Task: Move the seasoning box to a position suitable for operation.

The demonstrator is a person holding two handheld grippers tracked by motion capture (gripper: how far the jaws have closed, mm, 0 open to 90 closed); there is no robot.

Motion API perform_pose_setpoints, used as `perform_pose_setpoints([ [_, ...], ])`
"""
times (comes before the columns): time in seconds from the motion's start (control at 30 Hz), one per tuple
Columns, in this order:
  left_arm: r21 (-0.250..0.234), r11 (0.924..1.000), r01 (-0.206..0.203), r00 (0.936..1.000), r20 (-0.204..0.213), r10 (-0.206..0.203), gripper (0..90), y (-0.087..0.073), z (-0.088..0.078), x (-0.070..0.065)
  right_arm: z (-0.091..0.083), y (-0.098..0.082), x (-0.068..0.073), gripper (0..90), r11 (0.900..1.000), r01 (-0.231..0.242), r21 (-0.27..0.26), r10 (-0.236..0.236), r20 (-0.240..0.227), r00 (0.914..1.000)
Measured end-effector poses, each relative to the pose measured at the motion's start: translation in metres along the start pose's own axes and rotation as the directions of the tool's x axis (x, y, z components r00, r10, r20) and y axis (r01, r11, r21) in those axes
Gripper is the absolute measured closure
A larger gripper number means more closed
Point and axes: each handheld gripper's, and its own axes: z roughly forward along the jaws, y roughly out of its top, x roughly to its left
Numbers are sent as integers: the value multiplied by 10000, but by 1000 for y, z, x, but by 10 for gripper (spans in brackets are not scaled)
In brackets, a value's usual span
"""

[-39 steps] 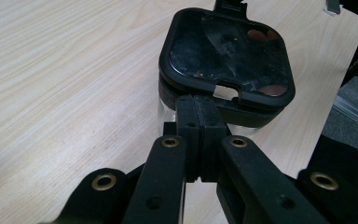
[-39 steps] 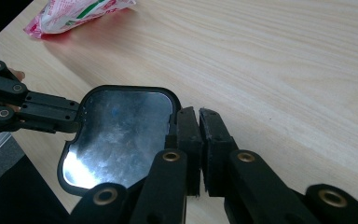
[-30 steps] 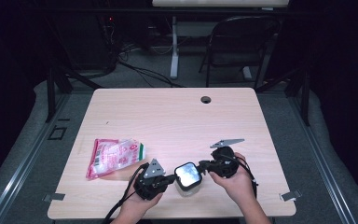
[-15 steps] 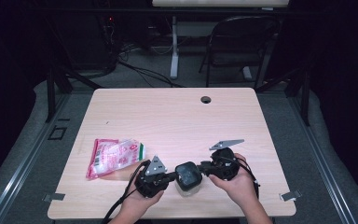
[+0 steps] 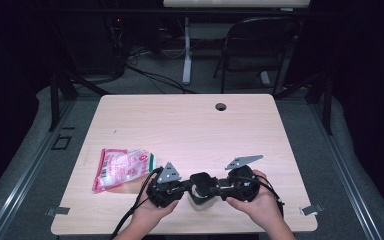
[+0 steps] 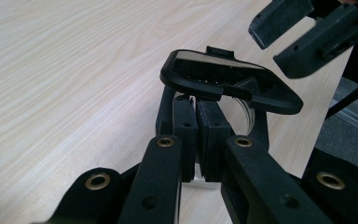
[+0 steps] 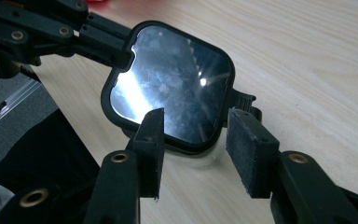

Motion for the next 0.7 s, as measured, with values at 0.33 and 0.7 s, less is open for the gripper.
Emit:
perform_pose_setpoints([
  [0.33, 20, 10000, -27, 10000, -24, 27, 857, 9, 1, -1, 0, -6, 4, 534, 9992, 232, 312, -234, 68, 9997],
  [0.7, 37, 9999, -136, 9999, -65, 137, 845, 15, 1, -1, -2, -9, 8, 506, 9978, 474, 470, -484, 212, 9986],
])
